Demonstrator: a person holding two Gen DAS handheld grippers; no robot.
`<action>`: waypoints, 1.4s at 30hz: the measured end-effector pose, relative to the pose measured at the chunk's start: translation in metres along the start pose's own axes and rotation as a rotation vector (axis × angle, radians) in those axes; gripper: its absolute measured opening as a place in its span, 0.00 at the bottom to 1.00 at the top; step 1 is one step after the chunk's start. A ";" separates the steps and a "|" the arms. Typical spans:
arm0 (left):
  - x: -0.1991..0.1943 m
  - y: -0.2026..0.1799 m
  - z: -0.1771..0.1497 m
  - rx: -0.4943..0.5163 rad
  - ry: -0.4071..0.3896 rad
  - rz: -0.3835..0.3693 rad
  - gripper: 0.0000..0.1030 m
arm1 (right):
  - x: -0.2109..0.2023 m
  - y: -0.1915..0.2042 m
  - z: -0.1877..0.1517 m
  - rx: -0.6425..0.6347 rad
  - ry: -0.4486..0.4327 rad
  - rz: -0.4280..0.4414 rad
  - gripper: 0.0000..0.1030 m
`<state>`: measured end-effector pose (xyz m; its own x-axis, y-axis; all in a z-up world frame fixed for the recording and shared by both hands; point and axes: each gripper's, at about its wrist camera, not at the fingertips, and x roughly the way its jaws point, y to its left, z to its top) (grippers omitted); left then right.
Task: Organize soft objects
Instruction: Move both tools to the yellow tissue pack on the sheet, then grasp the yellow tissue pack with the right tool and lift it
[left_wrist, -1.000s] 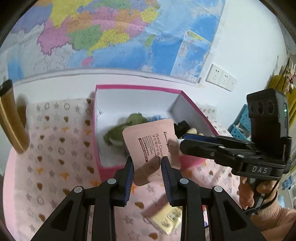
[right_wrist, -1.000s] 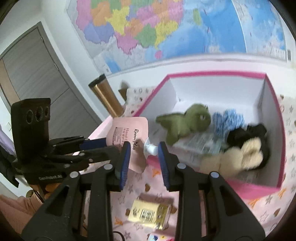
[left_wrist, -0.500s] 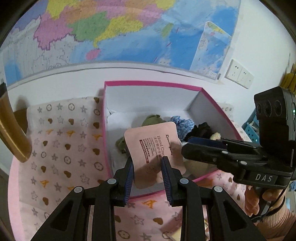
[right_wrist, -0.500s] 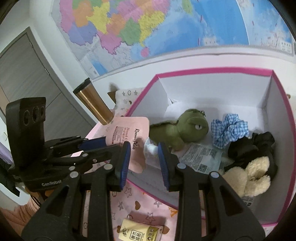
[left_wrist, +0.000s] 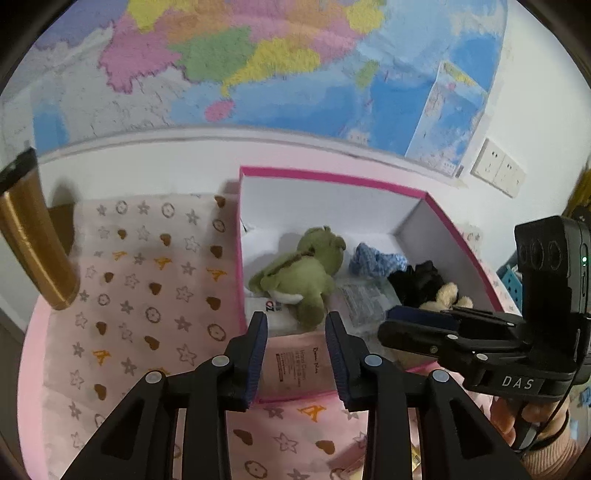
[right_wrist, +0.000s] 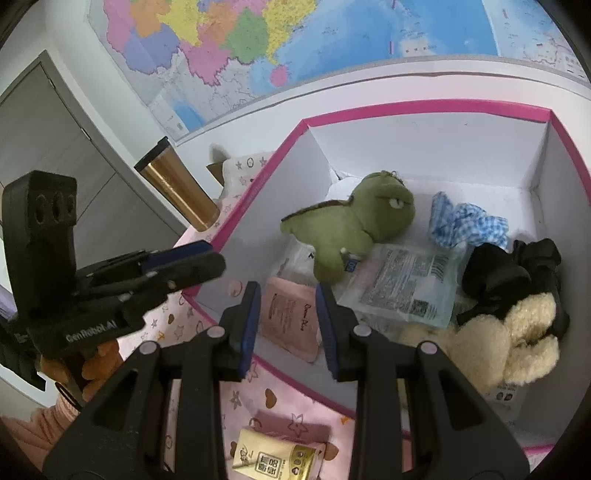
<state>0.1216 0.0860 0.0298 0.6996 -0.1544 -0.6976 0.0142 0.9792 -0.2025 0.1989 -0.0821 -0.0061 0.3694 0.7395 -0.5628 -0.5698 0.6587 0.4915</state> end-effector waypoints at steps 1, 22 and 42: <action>-0.004 -0.001 -0.001 0.004 -0.014 0.002 0.39 | -0.003 0.000 -0.001 -0.003 -0.003 0.003 0.33; -0.032 -0.038 -0.089 0.030 0.034 -0.189 0.45 | -0.071 0.003 -0.074 -0.049 0.004 0.029 0.33; 0.007 -0.048 -0.150 -0.073 0.230 -0.216 0.41 | -0.023 -0.018 -0.126 0.032 0.154 0.037 0.33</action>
<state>0.0183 0.0177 -0.0686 0.5060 -0.3919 -0.7684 0.0880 0.9096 -0.4060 0.1083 -0.1285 -0.0854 0.2303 0.7347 -0.6381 -0.5565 0.6374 0.5330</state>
